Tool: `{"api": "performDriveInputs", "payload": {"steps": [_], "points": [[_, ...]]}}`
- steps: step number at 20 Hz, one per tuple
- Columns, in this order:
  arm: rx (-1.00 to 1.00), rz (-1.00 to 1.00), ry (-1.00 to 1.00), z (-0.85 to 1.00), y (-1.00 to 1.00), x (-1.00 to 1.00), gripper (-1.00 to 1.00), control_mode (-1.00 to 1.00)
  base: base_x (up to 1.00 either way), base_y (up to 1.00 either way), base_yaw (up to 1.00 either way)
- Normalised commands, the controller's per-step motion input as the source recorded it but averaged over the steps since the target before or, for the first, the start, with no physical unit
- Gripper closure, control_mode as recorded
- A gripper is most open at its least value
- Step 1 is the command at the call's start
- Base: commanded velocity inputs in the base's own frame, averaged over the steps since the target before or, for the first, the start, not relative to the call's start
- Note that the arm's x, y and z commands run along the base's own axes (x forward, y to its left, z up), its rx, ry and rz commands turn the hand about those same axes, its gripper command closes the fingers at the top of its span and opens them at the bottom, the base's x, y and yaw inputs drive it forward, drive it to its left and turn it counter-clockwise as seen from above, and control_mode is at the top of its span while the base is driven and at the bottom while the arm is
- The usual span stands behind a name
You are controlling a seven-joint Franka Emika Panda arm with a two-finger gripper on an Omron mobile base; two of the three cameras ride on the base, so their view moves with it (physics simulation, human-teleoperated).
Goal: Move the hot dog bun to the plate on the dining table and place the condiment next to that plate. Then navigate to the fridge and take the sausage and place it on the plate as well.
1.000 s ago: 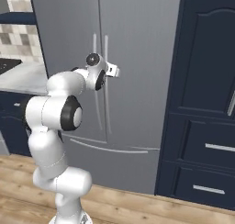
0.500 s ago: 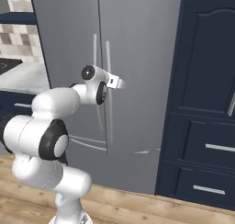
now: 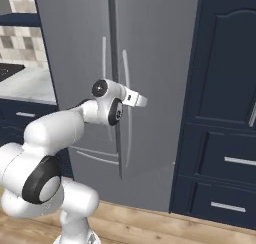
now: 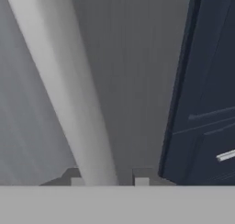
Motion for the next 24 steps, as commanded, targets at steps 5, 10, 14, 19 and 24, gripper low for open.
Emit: {"api": "performDriveInputs", "payload": {"steps": [5,10,14,19,24], "points": [[-0.02,-0.02,-0.05,0.03,-0.04,-0.56,-1.0,-1.0,0.0,0.0,0.0],[-0.14,0.03,-0.03,0.14,0.52,-0.64,-1.0,-1.0,0.0,0.0,0.0],[-0.21,0.09,0.0,0.11,0.87,-0.27,-1.0,-1.0,0.0,0.0,0.0],[-0.3,0.04,0.07,0.3,0.91,0.04,-1.0,-1.0,0.0,0.0,0.0],[-0.25,-0.02,0.16,0.2,0.63,0.51,-1.0,-1.0,0.0,0.0,0.0]]}}
